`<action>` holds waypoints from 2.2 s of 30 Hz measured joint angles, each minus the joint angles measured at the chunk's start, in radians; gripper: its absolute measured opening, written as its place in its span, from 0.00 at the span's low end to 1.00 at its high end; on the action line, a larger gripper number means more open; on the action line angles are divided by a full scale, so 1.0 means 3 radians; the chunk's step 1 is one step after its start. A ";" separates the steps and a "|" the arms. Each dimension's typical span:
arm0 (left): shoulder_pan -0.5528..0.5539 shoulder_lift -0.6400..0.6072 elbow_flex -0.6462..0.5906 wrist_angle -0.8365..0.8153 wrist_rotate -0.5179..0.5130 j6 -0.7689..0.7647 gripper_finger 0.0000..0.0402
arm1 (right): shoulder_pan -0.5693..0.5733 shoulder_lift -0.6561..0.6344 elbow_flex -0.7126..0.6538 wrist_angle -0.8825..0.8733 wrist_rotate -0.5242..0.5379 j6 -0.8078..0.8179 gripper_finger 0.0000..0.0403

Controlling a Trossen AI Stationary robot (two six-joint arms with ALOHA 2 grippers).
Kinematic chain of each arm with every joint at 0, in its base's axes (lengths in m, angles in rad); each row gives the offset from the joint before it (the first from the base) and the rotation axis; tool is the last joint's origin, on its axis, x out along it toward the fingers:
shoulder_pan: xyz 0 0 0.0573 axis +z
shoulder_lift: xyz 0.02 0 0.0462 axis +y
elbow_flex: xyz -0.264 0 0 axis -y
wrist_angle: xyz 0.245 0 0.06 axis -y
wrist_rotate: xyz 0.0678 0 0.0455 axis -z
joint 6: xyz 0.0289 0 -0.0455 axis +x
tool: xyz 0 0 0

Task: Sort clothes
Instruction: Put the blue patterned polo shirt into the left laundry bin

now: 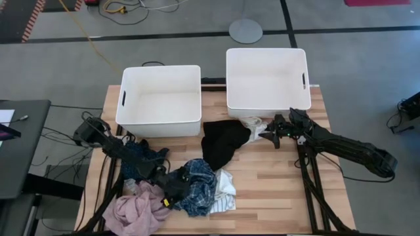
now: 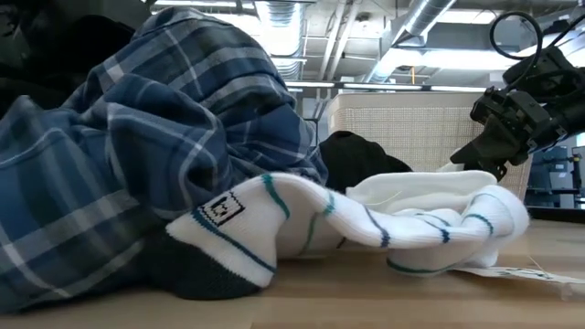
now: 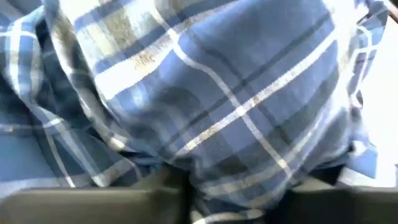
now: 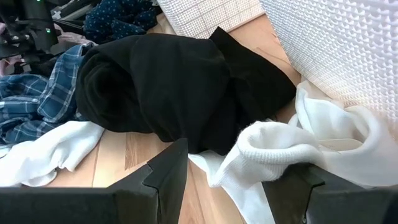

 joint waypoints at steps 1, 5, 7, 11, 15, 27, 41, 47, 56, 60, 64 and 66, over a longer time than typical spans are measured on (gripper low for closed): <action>0.0000 0.0000 0.0000 0.0000 0.0003 0.0023 0.20 | -0.0001 0.0000 -0.0001 0.0000 0.0000 0.0000 0.51; -0.0001 0.0001 0.0000 0.0022 0.0002 0.0086 0.20 | -0.0001 0.0000 0.0000 0.0000 0.0000 0.0000 0.51; 0.0000 0.0002 -0.0001 0.0051 0.0000 0.0108 0.20 | -0.0001 0.0000 0.0000 0.0000 0.0000 0.0000 0.51; 0.0000 -0.0017 -0.0004 0.0119 -0.0001 0.0140 0.20 | 0.0000 0.0000 -0.0001 0.0001 0.0000 0.0000 0.51; 0.0005 -0.0107 -0.0009 0.0150 0.0005 0.0185 0.20 | -0.0001 0.0000 -0.0001 0.0001 0.0000 0.0000 0.51; 0.0008 -0.0721 -0.0020 0.0140 -0.0054 0.0192 0.20 | 0.0000 0.0000 0.0000 0.0026 0.0000 0.0069 0.51; 0.0051 -0.1402 -0.0013 0.0143 -0.0132 0.0389 0.20 | 0.0009 0.0000 0.0000 0.1016 0.0014 0.1205 0.51; 0.0051 -0.1525 -0.0009 0.0024 -0.0133 0.0353 0.20 | 0.0164 -0.0001 0.0000 0.1379 0.0015 0.1309 0.51; 0.0050 -0.1535 -0.0006 -0.0106 -0.0128 0.0289 0.20 | 0.0738 -0.0001 0.0000 0.0206 0.0194 0.1314 0.51; 0.0050 -0.1536 -0.0006 -0.0117 -0.0123 0.0289 0.20 | 0.1023 -0.0001 0.0000 -0.0016 0.0551 0.1308 0.51; 0.0050 -0.1536 -0.0006 -0.0118 -0.0118 0.0278 0.20 | 0.1252 0.0000 0.0000 -0.0053 0.0763 0.1331 0.51; 0.0050 -0.1536 -0.0005 -0.0118 -0.0118 0.0253 0.20 | 0.1339 -0.0001 0.0000 -0.0101 0.0887 0.1370 0.51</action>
